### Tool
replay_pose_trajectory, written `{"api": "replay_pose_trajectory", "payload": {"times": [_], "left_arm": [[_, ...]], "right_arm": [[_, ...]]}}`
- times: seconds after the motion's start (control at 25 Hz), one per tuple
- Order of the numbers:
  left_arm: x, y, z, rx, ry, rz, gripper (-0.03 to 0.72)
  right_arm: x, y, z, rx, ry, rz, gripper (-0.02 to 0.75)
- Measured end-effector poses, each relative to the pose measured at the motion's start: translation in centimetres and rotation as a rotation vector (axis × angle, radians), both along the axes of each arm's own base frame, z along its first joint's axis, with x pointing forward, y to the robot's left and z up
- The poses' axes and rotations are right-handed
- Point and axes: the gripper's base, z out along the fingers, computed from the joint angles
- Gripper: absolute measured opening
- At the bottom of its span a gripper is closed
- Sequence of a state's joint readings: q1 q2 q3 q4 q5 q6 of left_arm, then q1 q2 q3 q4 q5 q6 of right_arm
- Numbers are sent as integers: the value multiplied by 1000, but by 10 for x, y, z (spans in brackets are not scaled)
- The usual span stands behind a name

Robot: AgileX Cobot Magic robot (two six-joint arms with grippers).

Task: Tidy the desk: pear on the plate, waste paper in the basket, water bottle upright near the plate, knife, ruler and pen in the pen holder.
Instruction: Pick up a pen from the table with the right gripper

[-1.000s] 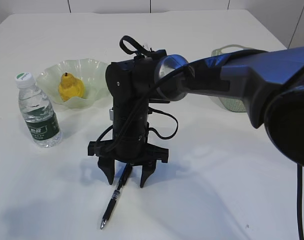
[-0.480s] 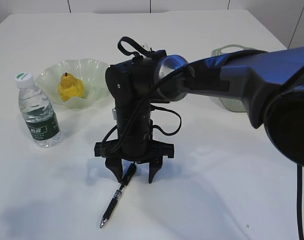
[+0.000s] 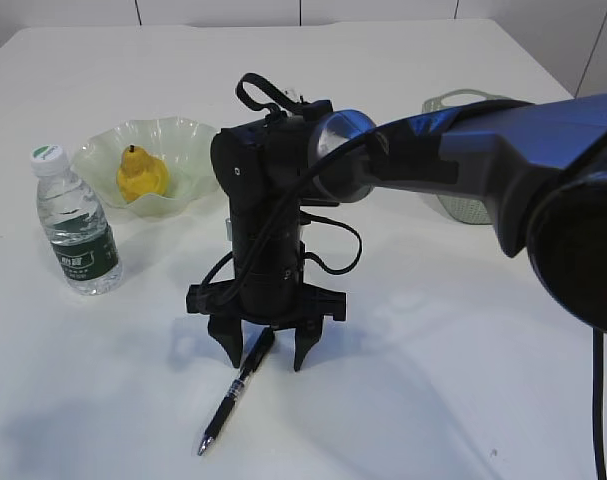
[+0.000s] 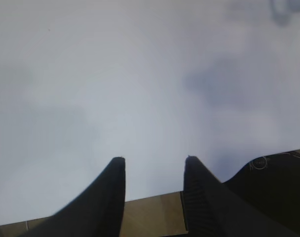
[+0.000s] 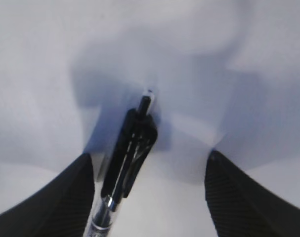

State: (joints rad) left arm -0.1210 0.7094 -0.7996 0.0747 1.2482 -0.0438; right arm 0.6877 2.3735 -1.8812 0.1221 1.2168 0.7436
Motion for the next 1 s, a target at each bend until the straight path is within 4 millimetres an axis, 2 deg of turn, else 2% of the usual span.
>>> {"api": "replay_pose_trajectory", "payload": {"times": [0.08,0.36,0.72,1.0], "left_arm": [[0,0,0,2,0,0,274],[0,2,0,20,-2,4,274],[0,2,0,28,-3,5,274],[0,3,0,35,-4,6,274]], "right_arm": [[0,0,0,4,5,-16,536],[-1,1,0,4,13,-37,412],[-1,1,0,-1,13,-67,382],[0,1,0,-2,8,-69,220]]}}
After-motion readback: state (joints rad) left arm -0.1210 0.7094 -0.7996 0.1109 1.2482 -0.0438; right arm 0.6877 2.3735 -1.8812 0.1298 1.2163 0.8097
